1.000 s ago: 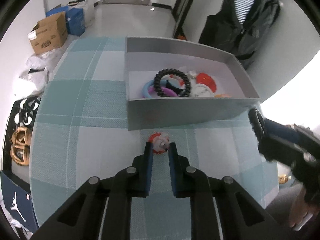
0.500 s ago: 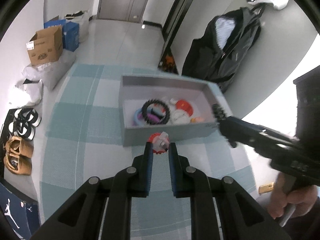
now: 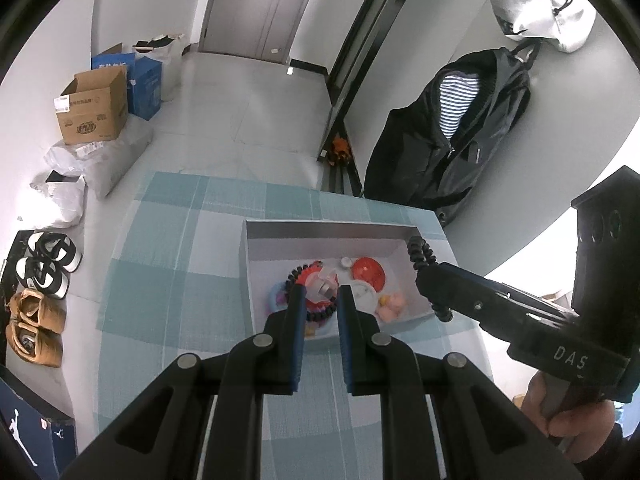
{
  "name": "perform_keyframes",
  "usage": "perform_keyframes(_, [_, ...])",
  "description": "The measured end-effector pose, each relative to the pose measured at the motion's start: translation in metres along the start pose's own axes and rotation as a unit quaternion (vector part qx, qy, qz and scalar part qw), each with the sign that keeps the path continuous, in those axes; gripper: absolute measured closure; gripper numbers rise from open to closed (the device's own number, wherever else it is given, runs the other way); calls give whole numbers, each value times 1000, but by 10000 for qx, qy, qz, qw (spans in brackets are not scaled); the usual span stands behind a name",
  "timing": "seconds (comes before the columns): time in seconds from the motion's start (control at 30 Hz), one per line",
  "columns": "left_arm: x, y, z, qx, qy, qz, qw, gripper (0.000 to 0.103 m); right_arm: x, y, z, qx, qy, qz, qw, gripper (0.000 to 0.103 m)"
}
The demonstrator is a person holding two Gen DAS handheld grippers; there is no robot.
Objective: Organize jewelry
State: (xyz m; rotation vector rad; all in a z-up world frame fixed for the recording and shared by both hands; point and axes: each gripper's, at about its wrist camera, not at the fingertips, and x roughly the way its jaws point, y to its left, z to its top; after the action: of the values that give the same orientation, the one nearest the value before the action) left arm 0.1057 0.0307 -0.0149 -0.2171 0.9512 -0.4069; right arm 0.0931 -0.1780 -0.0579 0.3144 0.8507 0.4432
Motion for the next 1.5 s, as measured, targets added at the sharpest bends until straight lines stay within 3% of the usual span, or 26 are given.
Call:
perform_keyframes(0.33, [31,11,17,-232,235,46,9994,92,20,-21,9,475,109,-195,9986,59])
perform_keyframes(0.4, [33,9,22,-168,202,-22,9997,92,24,-23,9,520,138,-215,9983,57])
perform_keyframes(0.5, [40,9,26,-205,472,-273,9983,91,30,-26,11,577,281,-136,9978,55])
perform_keyframes(0.57, [43,9,28,-236,639,-287,9973,84,30,-24,12,506,305,-172,9981,48])
perform_keyframes(0.63, [41,7,28,-170,590,-219,9979,52,24,-22,12,404,181,-219,9988,32])
perform_keyframes(0.7, [34,8,27,-161,366,-106,9991,39,15,-23,12,325,-6,-283,9991,29])
perform_keyframes(1.03, [19,5,17,24,177,256,9995,39,-4,-41,3,364,-74,-536,9979,23])
perform_keyframes(1.5, [1,-8,4,330,-201,867,9955,39,-27,-18,-6,-198,-268,-539,9980,17])
